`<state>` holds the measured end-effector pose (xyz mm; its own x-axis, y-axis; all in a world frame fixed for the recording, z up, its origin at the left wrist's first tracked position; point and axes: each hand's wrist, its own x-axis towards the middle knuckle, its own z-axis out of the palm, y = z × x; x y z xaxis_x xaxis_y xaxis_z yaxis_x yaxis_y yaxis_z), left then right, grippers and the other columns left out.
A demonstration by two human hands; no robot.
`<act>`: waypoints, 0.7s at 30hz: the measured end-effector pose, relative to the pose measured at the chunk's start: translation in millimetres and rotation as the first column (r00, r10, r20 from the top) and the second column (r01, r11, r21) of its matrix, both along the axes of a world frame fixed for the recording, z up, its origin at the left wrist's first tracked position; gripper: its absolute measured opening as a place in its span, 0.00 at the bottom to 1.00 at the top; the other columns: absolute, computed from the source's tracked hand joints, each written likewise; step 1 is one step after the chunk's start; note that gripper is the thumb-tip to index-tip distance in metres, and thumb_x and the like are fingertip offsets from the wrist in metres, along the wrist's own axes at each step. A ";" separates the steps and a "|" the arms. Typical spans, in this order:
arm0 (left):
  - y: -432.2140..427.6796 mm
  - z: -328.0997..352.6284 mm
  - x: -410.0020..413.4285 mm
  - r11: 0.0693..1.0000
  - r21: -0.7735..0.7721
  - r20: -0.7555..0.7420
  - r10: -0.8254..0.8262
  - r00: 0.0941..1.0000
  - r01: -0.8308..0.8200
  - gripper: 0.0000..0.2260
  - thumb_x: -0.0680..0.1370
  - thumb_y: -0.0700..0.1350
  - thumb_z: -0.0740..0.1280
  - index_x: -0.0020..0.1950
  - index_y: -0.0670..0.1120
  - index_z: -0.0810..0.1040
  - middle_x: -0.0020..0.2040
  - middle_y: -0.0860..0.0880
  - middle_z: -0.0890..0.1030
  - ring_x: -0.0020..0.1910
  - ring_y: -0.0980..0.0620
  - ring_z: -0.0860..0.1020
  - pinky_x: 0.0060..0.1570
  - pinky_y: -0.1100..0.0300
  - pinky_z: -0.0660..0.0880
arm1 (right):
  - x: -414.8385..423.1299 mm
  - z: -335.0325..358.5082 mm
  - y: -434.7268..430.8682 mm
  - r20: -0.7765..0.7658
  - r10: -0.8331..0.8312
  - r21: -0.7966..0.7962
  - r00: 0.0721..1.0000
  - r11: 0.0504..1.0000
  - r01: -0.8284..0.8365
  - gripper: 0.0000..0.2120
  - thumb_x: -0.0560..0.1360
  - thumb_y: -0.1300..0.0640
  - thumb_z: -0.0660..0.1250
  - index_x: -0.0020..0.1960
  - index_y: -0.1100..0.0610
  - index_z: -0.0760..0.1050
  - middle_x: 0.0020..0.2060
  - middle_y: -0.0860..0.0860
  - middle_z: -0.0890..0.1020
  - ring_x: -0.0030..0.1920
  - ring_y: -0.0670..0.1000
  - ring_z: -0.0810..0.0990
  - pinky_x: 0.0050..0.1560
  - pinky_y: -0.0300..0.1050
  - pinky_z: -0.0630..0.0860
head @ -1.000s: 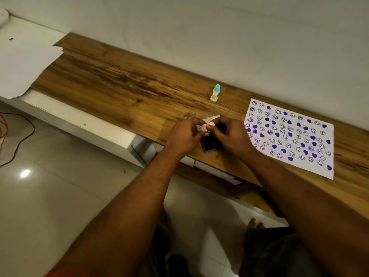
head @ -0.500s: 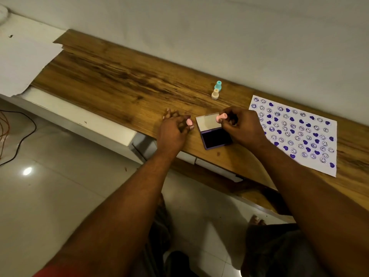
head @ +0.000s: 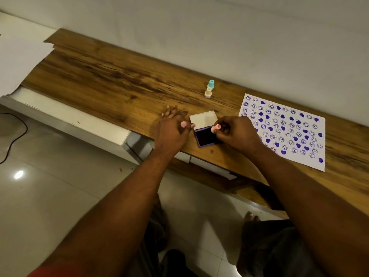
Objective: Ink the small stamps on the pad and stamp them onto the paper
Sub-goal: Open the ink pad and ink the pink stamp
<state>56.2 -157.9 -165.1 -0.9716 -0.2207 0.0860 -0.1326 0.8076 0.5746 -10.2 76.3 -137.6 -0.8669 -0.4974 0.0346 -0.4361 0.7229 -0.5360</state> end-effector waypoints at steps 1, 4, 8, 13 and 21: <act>3.2 1.9 -0.9 0.998 0.024 -0.016 -0.061 0.998 0.061 0.28 0.79 0.64 0.68 0.76 0.52 0.76 0.82 0.44 0.66 0.84 0.45 0.56 0.80 0.49 0.53 | 1.0 -1.0 0.3 -0.006 0.006 0.011 1.000 1.000 -0.006 0.12 0.78 0.48 0.72 0.58 0.52 0.85 0.43 0.46 0.85 0.40 0.42 0.80 0.36 0.37 0.72; 14.5 1.9 -0.7 0.973 0.019 0.006 -0.232 0.973 0.232 0.40 0.71 0.74 0.68 0.78 0.54 0.74 0.84 0.44 0.61 0.85 0.48 0.51 0.82 0.48 0.50 | 3.5 -2.2 -1.0 -0.016 0.022 0.040 1.000 0.999 -0.021 0.12 0.78 0.49 0.71 0.58 0.54 0.85 0.45 0.51 0.87 0.43 0.49 0.83 0.42 0.48 0.80; 25.1 -5.0 0.1 0.954 -0.070 0.069 -0.288 0.955 0.293 0.39 0.71 0.73 0.70 0.77 0.54 0.75 0.85 0.43 0.59 0.85 0.45 0.49 0.83 0.45 0.50 | 5.7 4.5 -2.7 -0.012 0.034 0.074 0.999 0.997 -0.033 0.13 0.78 0.52 0.71 0.60 0.56 0.85 0.47 0.53 0.87 0.45 0.51 0.83 0.45 0.48 0.80; 28.9 -8.9 2.1 0.967 -0.011 0.068 -0.253 0.965 0.255 0.33 0.72 0.66 0.75 0.74 0.54 0.78 0.83 0.42 0.63 0.85 0.45 0.51 0.82 0.44 0.53 | 8.6 45.0 -16.9 -0.223 -0.023 -0.195 0.974 0.981 -0.022 0.11 0.79 0.49 0.71 0.58 0.52 0.85 0.46 0.45 0.86 0.42 0.44 0.82 0.42 0.40 0.79; 29.0 -8.0 -1.2 0.978 0.034 0.077 -0.209 0.975 0.207 0.30 0.71 0.61 0.79 0.71 0.58 0.80 0.85 0.42 0.58 0.85 0.45 0.45 0.81 0.49 0.46 | 35.4 7.3 -20.3 0.026 -0.026 0.116 0.999 0.993 0.023 0.15 0.82 0.51 0.66 0.66 0.53 0.81 0.55 0.54 0.85 0.51 0.53 0.83 0.52 0.53 0.80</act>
